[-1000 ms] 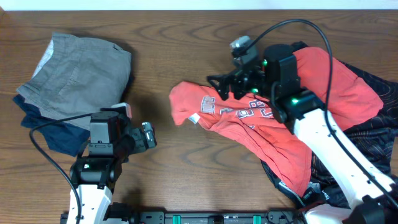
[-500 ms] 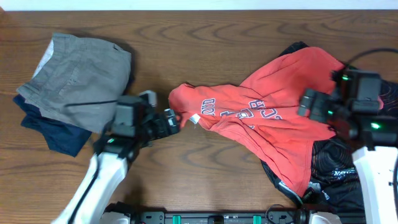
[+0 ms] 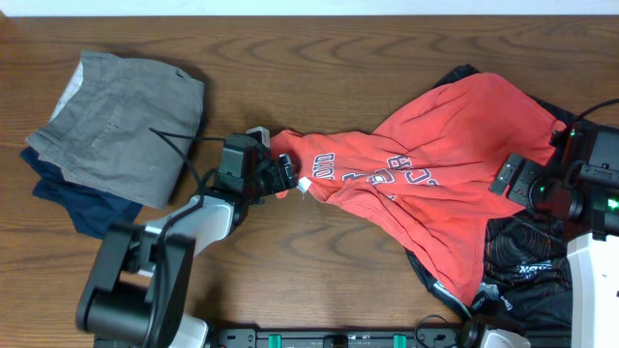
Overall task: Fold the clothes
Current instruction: 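Grasp the orange t-shirt with the right gripper and drag it leftward, then grasp the orange t-shirt's left edge with the left gripper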
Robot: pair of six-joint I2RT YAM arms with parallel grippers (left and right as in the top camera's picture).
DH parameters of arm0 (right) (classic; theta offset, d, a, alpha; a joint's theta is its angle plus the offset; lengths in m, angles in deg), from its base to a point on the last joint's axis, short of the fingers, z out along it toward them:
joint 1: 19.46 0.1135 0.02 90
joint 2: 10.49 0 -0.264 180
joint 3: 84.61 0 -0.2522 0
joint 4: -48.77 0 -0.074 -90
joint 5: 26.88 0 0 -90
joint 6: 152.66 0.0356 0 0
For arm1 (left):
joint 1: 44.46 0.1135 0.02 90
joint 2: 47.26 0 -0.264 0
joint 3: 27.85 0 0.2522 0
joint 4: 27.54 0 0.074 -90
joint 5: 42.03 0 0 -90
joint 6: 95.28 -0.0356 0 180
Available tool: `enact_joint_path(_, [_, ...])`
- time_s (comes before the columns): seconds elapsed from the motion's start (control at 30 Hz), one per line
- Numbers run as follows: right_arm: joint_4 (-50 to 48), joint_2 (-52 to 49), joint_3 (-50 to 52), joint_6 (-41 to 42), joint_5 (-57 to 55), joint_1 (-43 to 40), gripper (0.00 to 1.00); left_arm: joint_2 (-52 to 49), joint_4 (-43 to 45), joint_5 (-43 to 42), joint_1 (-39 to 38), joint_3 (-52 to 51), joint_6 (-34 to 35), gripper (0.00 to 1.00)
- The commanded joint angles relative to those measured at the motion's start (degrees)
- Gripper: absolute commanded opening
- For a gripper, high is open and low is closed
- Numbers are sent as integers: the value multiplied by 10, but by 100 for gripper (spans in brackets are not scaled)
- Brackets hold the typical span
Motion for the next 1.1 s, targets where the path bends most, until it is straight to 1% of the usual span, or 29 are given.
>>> enact_joint_path(0.0, [1, 5, -2, -10, -6, -6, 99, -15, 43, 16, -1, 7, 10, 6])
enact_joint_path(0.1, [1, 5, -2, -10, -7, -6, 99, 7, 78, 17, 12, 43, 18, 6])
enact_joint_path(0.27, [5, 5, -2, -10, -11, -6, 99, 56, 70, 17, 62, 170, 38, 6])
enact_joint_path(0.33, [5, 5, -2, -10, -11, -6, 99, 63, 51, 19, 85, 231, 41, 6])
enact_joint_path(0.4, [5, 5, -2, -10, -11, -6, 99, 62, 2, 26, 106, 284, 31, 6])
enact_joint_path(0.43, [5, 5, -2, -10, -11, -6, 99, 60, -26, 34, 113, 302, 31, 17])
enact_joint_path(0.47, [5, 4, -2, -10, -11, -6, 99, 58, -51, 36, 119, 312, 30, 46])
enact_joint_path(0.53, [7, 4, -2, -10, -11, -6, 99, 54, -97, 33, 124, 316, 30, 97])
enact_joint_path(0.63, [8, 4, -2, -10, -11, -6, 99, 48, -223, 31, 120, 316, 30, 98])
enact_joint_path(0.7, [9, 4, -2, -13, -11, -6, 99, 45, -329, 31, 111, 316, 30, 98])
enact_joint_path(0.77, [9, 4, -2, -16, -11, -6, 99, 43, -433, 31, 99, 316, 30, 98])
enact_joint_path(0.87, [9, 3, -2, -16, -10, -6, 99, 38, -560, 32, 74, 314, 30, 98])
enact_joint_path(0.9, [9, 3, -2, -16, -10, -6, 99, 36, -588, 32, 64, 310, 30, 98])
enact_joint_path(0.97, [9, 2, -2, -16, -10, -6, 99, 36, -609, 32, 45, 296, 31, 98])
enact_joint_path(1.07, [11, 1, -2, -16, -10, -6, 99, 33, -582, 35, 13, 264, 31, 98])
